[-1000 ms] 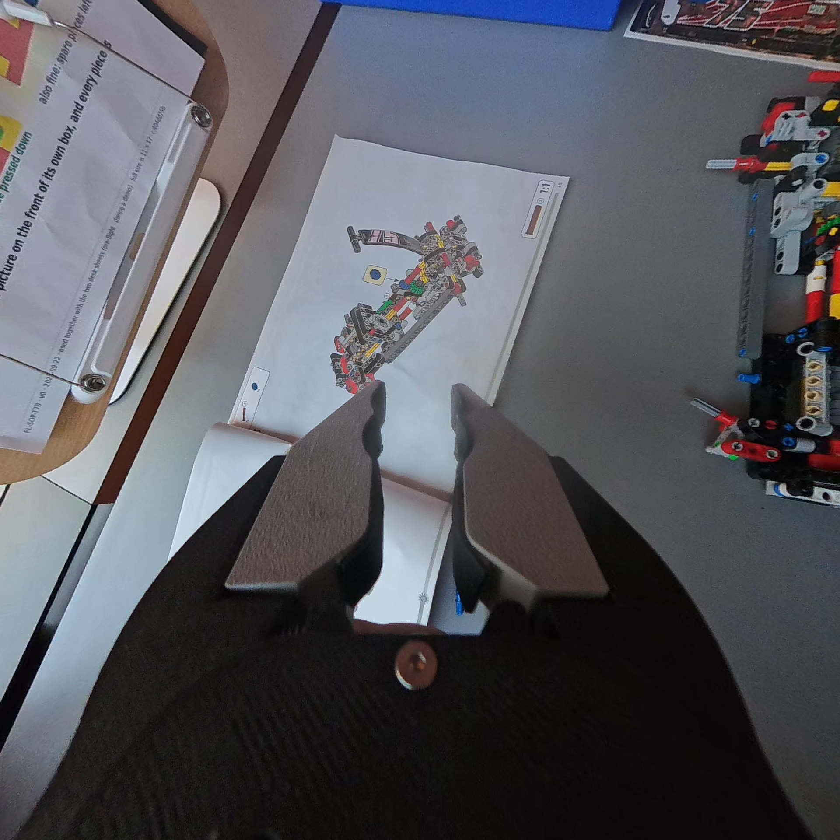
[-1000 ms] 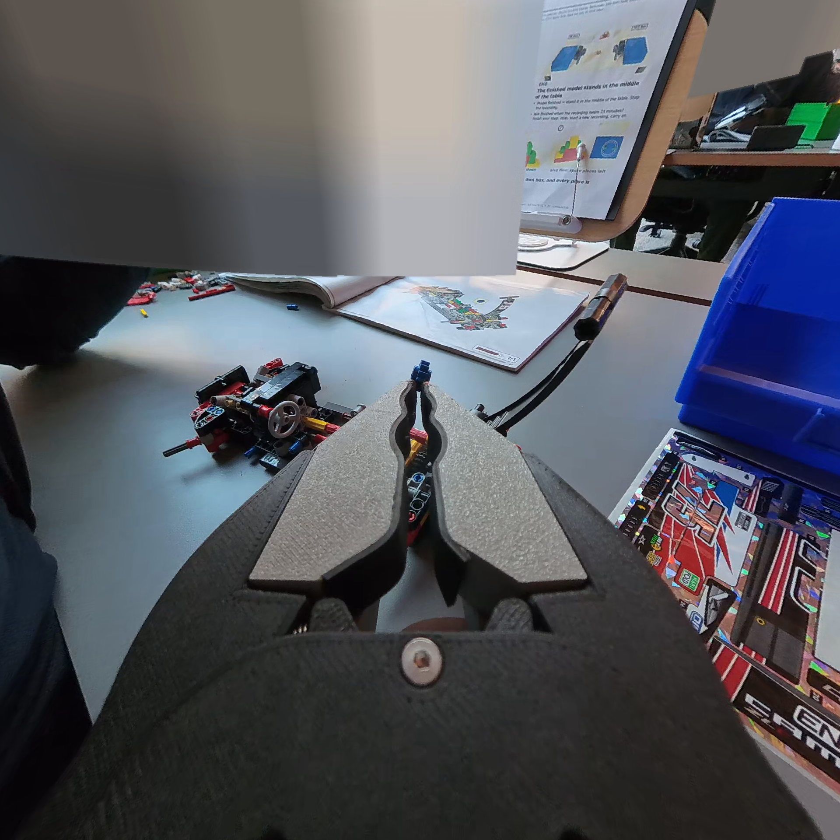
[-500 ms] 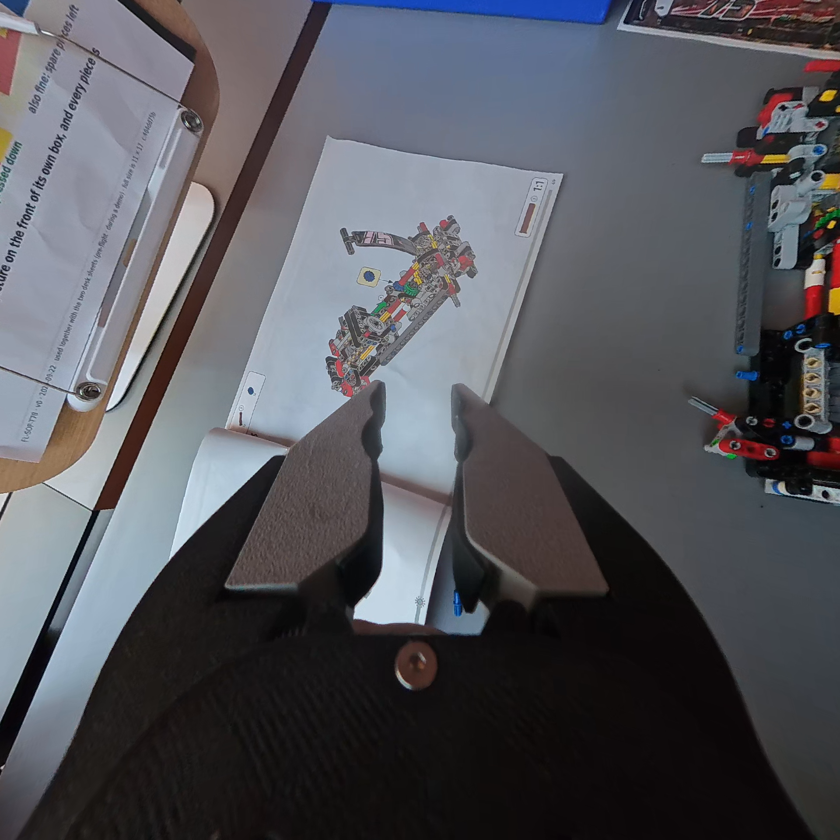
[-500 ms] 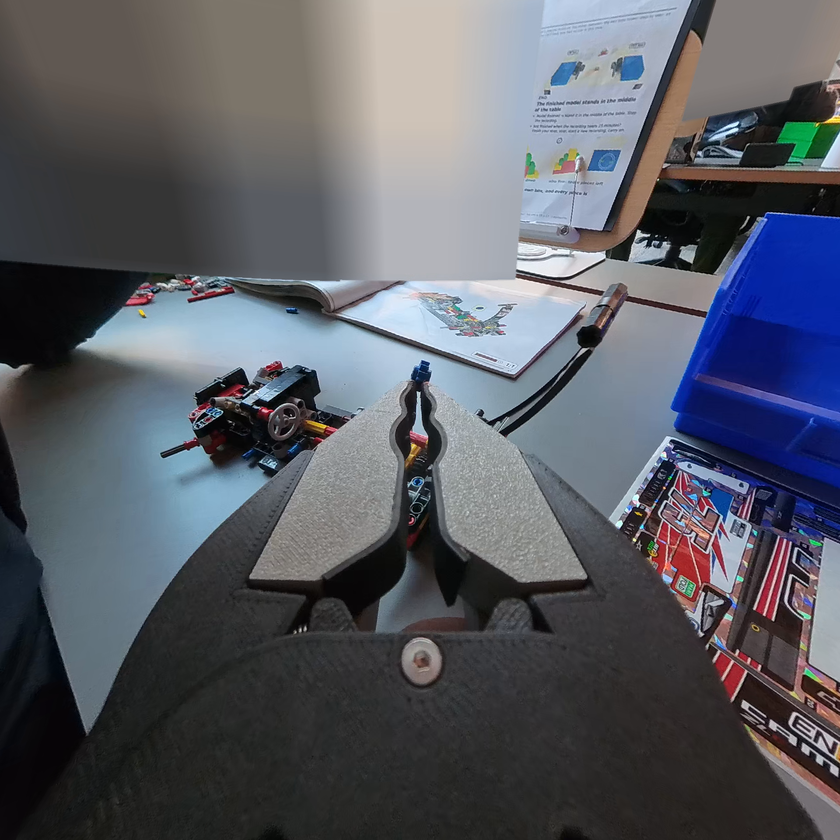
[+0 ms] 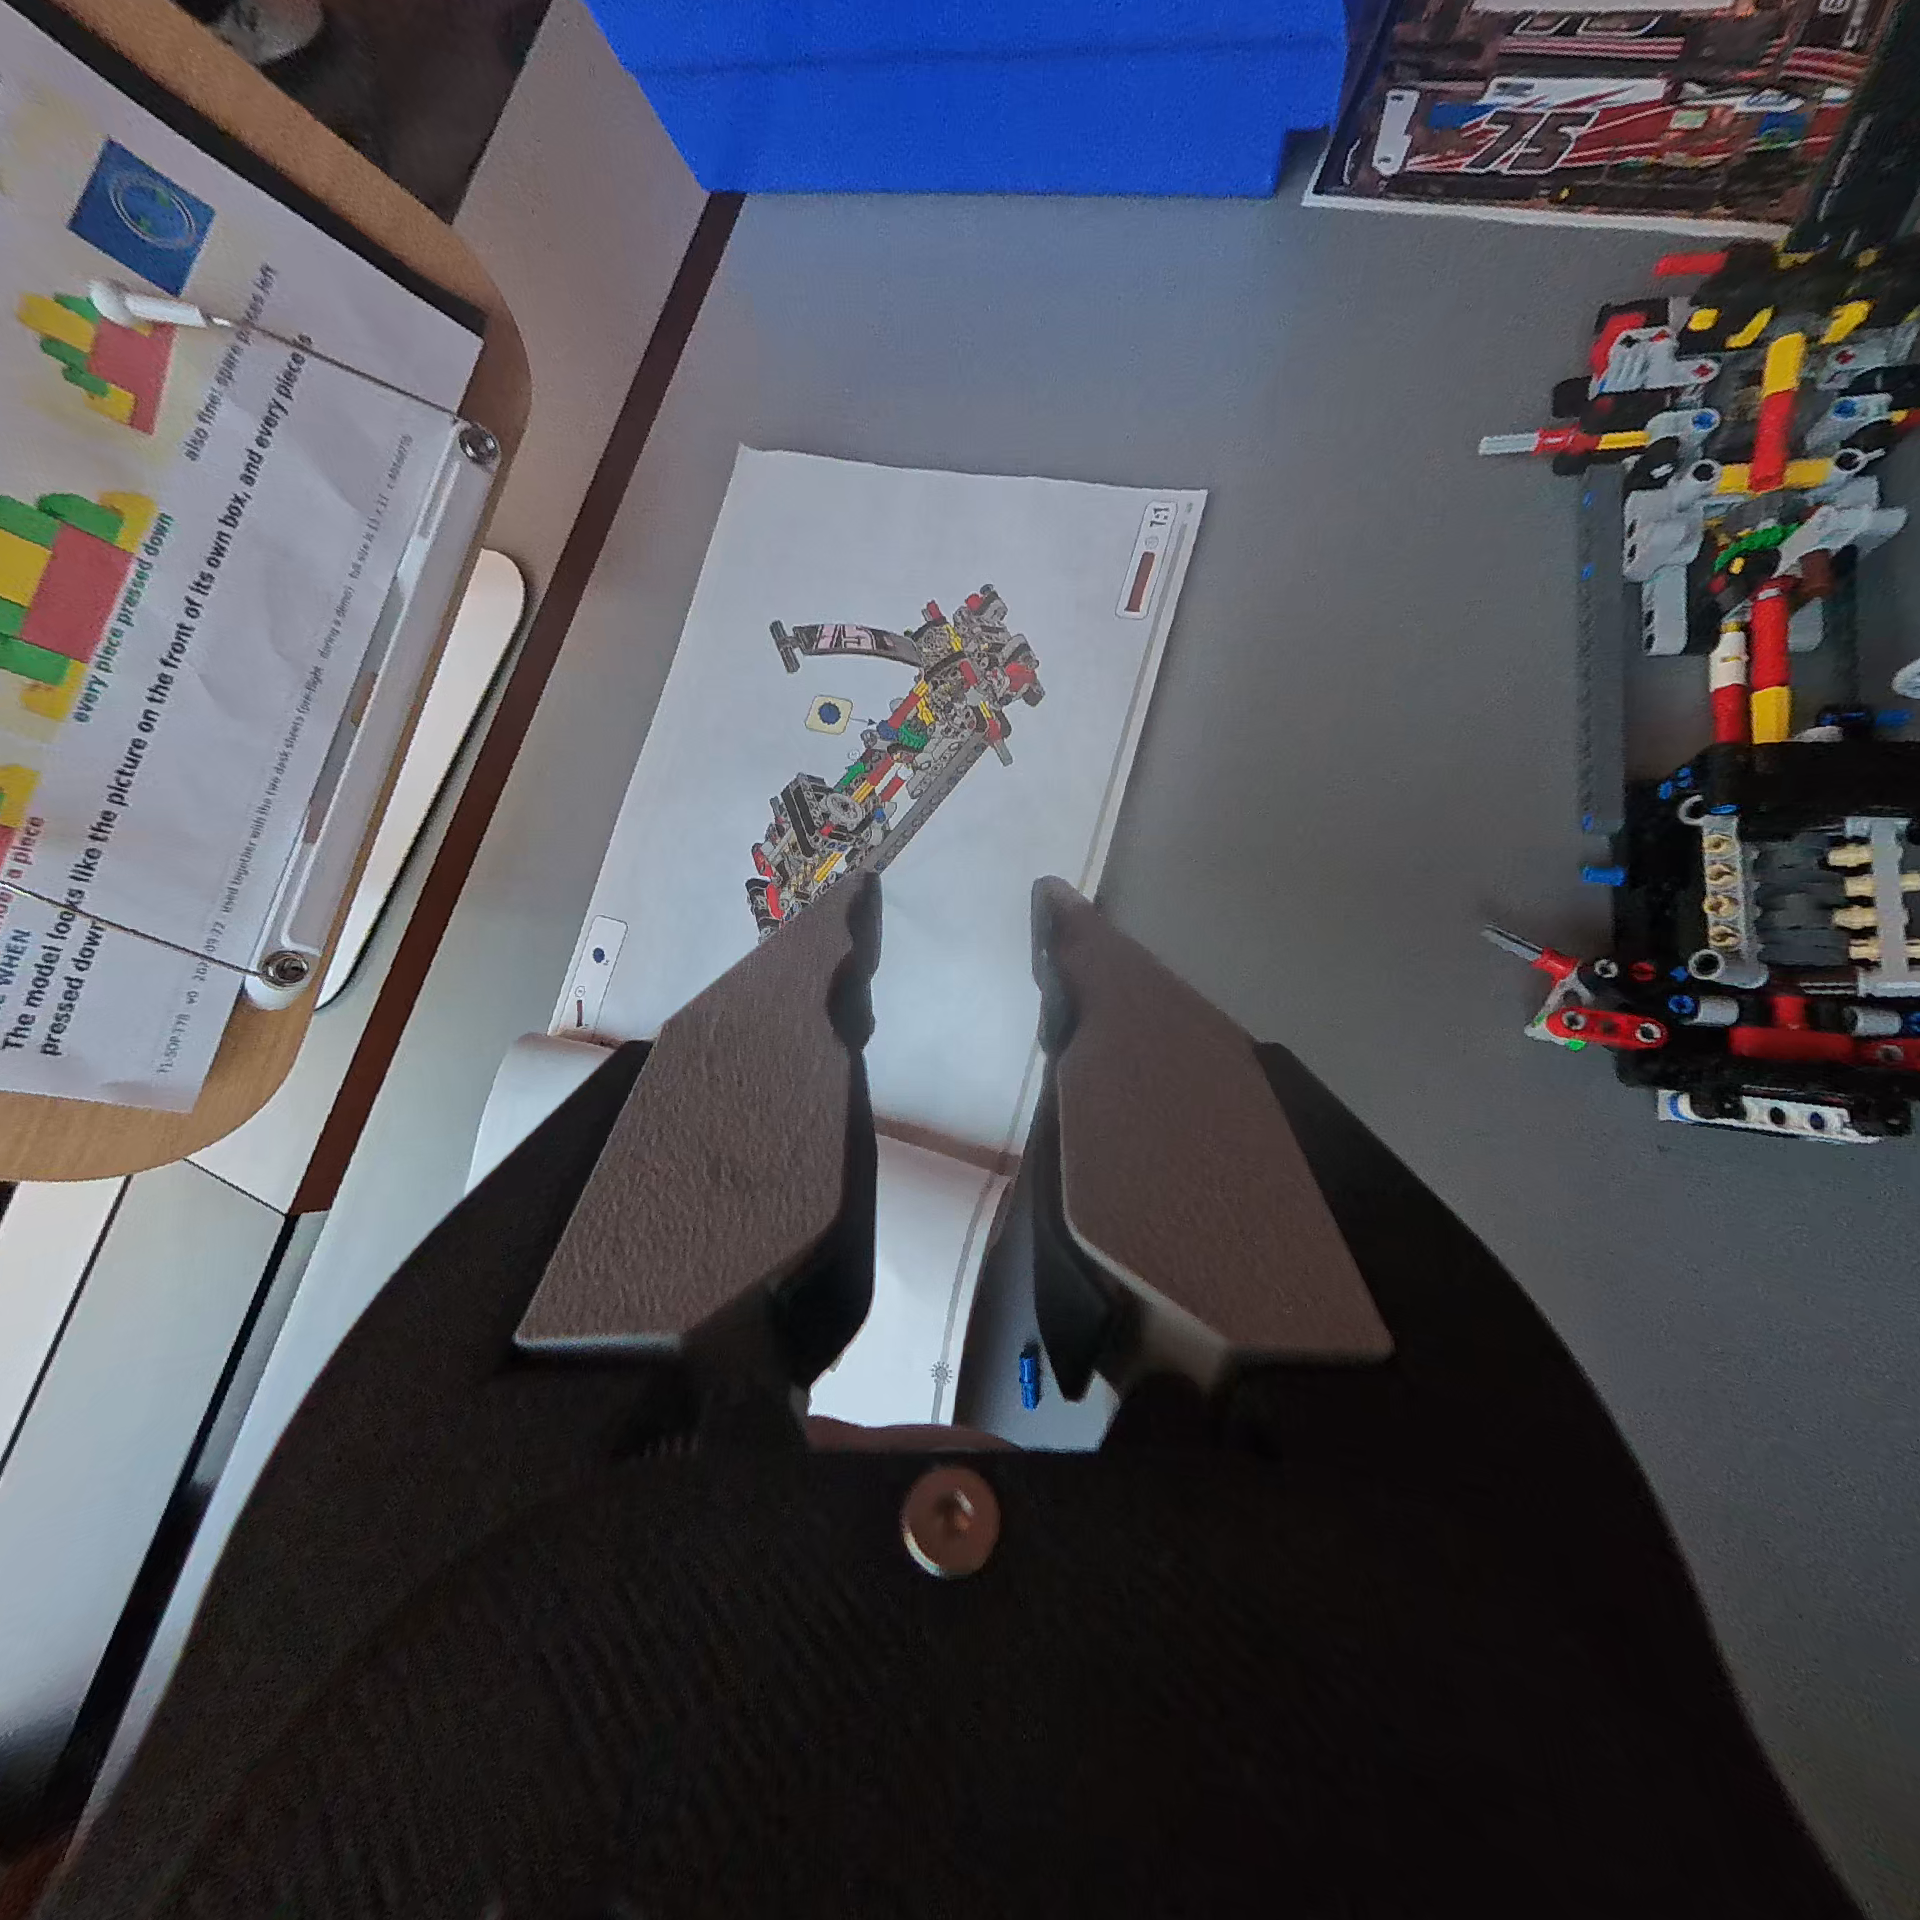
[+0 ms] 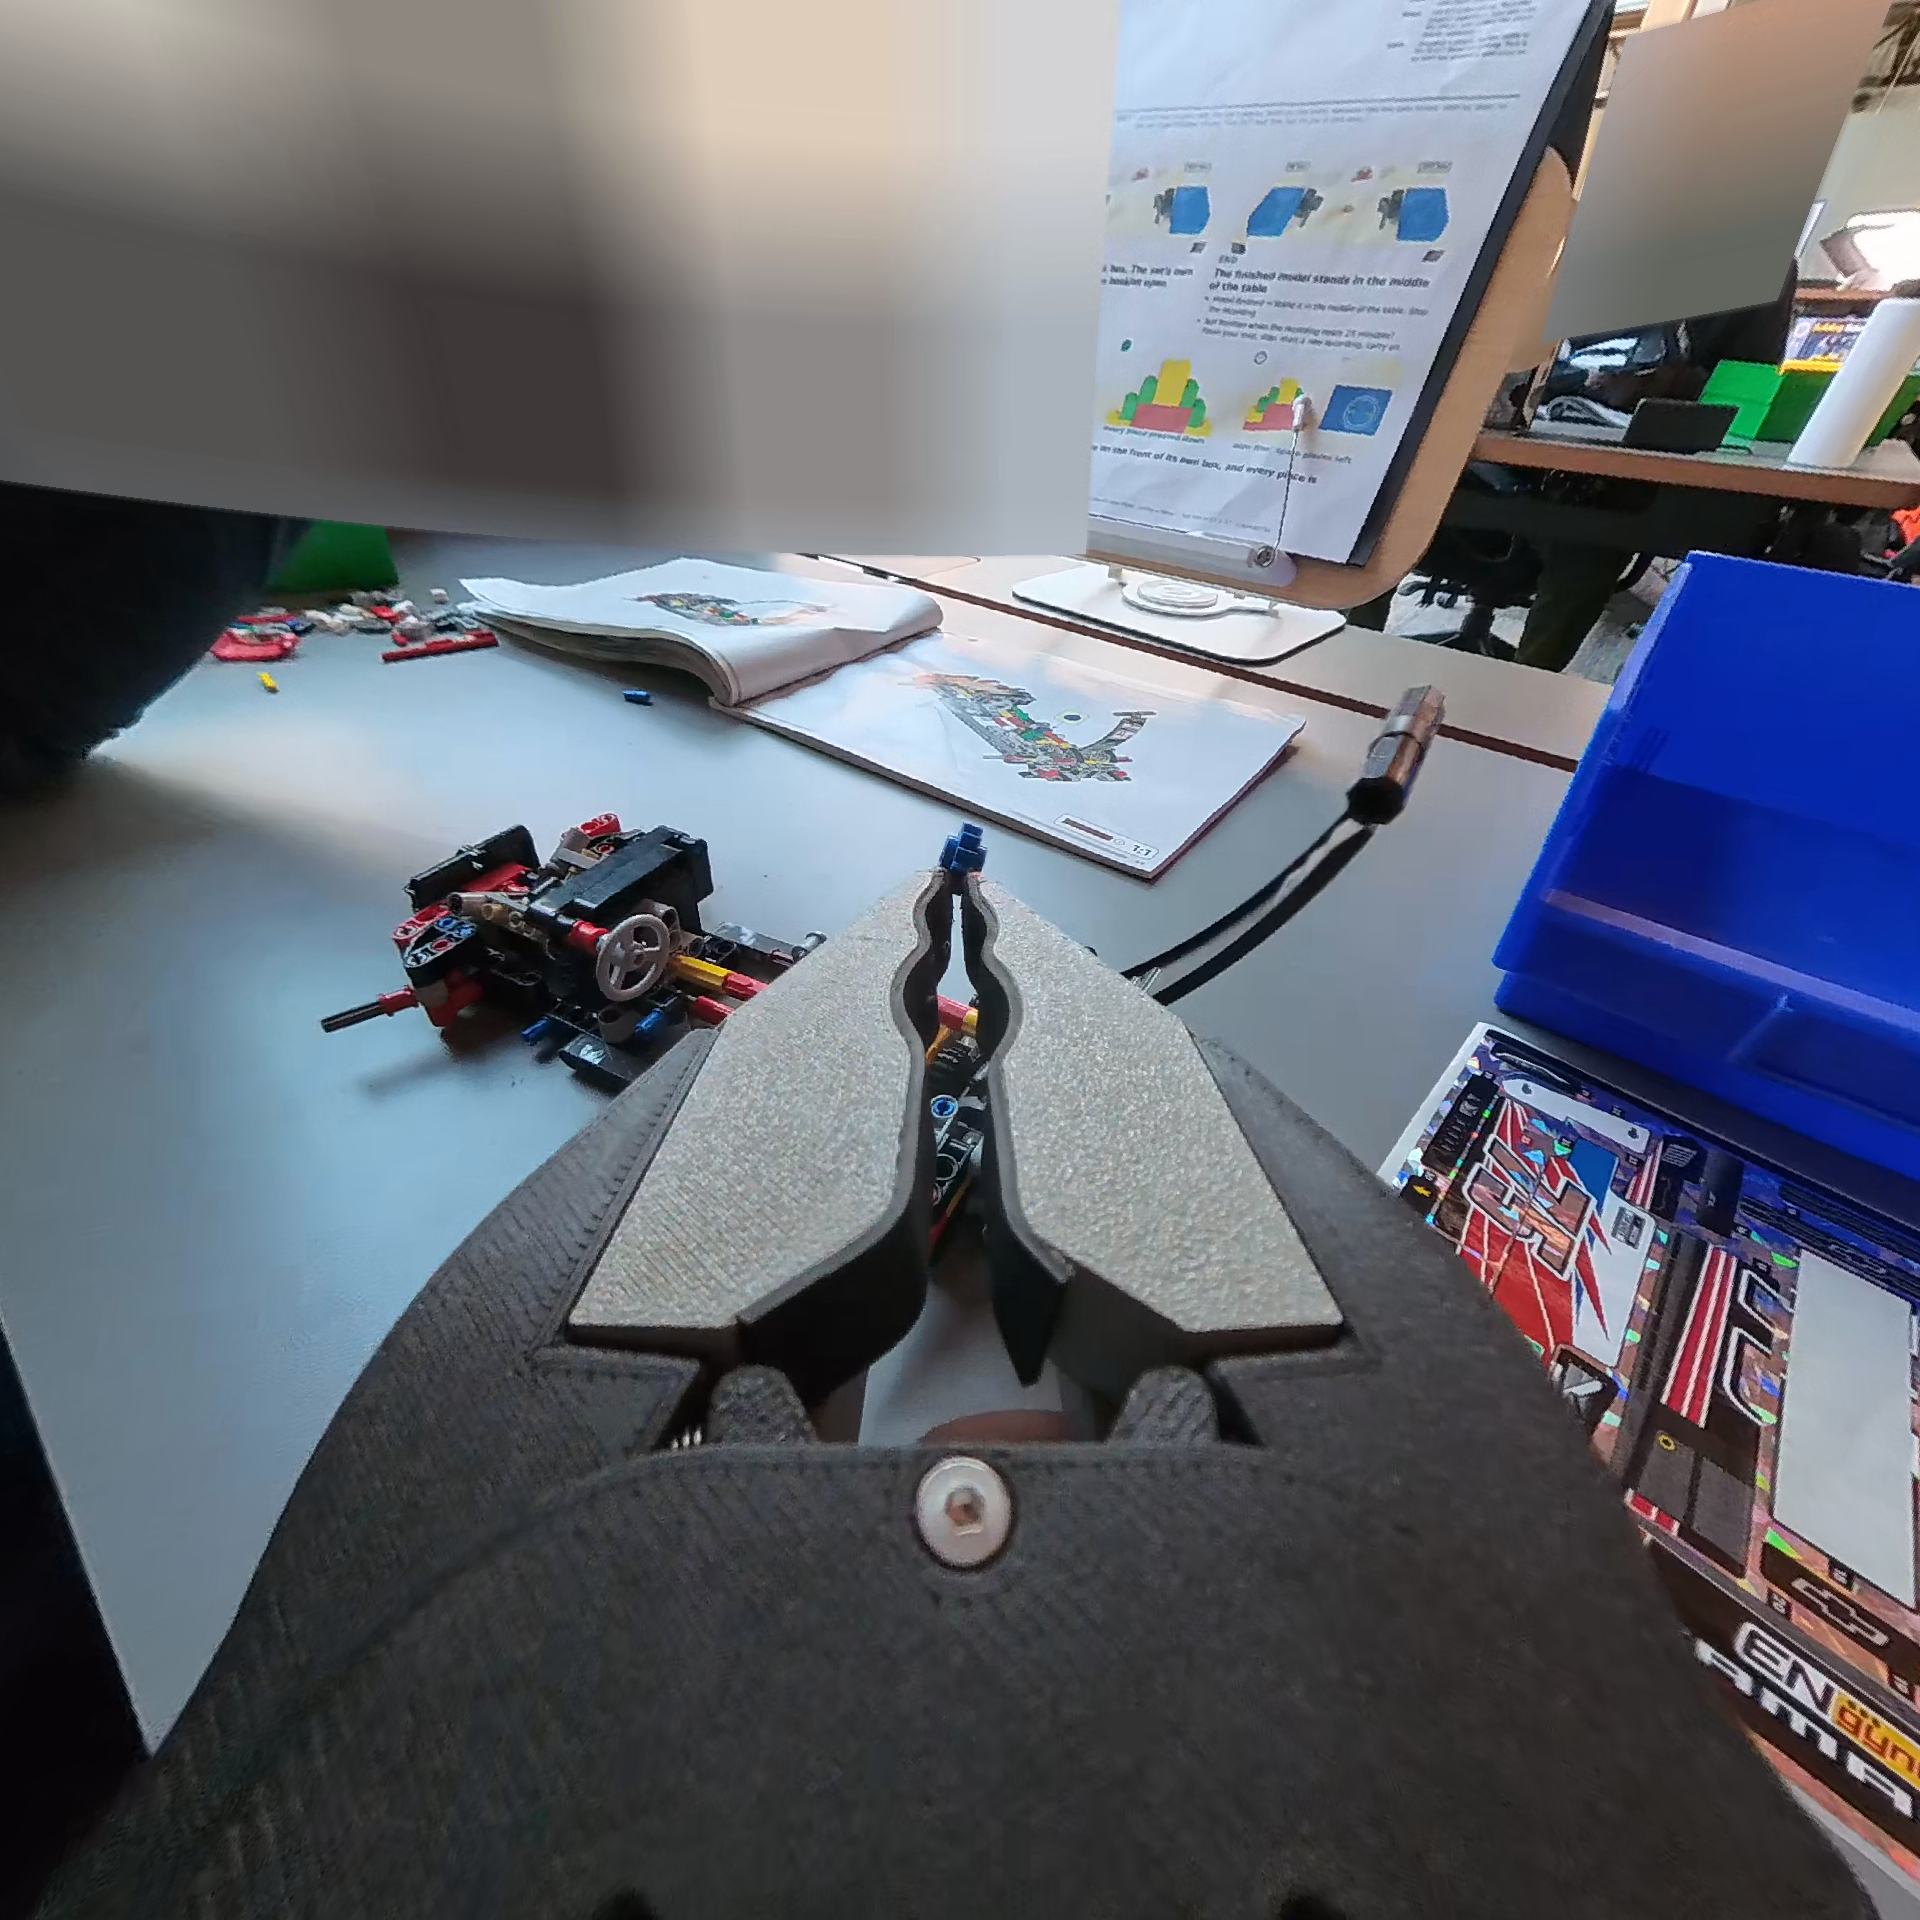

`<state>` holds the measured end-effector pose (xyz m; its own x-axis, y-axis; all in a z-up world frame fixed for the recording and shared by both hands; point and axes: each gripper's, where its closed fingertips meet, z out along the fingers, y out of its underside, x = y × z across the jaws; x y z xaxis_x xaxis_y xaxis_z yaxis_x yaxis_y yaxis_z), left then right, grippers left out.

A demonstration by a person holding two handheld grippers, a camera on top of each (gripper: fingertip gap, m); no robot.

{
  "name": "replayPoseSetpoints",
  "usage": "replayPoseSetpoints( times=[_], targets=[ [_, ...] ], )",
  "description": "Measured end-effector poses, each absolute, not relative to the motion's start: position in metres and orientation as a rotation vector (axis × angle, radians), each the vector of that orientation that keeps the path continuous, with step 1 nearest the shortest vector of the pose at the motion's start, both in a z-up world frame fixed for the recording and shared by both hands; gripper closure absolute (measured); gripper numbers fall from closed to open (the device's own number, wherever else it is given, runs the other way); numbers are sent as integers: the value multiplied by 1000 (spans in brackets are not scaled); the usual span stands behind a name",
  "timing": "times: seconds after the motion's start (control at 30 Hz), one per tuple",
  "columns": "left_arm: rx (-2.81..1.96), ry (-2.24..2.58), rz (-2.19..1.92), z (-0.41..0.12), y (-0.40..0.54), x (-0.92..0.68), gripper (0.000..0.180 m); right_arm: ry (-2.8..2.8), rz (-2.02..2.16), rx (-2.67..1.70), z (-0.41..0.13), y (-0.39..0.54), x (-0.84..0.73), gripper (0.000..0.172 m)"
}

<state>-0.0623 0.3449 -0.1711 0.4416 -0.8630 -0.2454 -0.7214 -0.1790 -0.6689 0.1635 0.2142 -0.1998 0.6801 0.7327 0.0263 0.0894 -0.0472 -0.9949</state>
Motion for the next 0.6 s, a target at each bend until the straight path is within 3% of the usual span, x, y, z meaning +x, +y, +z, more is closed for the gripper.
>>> replayPoseSetpoints(
  times=[0.33,0.6],
  targets=[
    [-1840,1391,-274,-150,320,-41,154,-741,519,-1545,-202,213,159,172],
    [-1793,1605,-559,-184,272,25,157,-635,553,-1664,-210,220,161,172]
  ],
)
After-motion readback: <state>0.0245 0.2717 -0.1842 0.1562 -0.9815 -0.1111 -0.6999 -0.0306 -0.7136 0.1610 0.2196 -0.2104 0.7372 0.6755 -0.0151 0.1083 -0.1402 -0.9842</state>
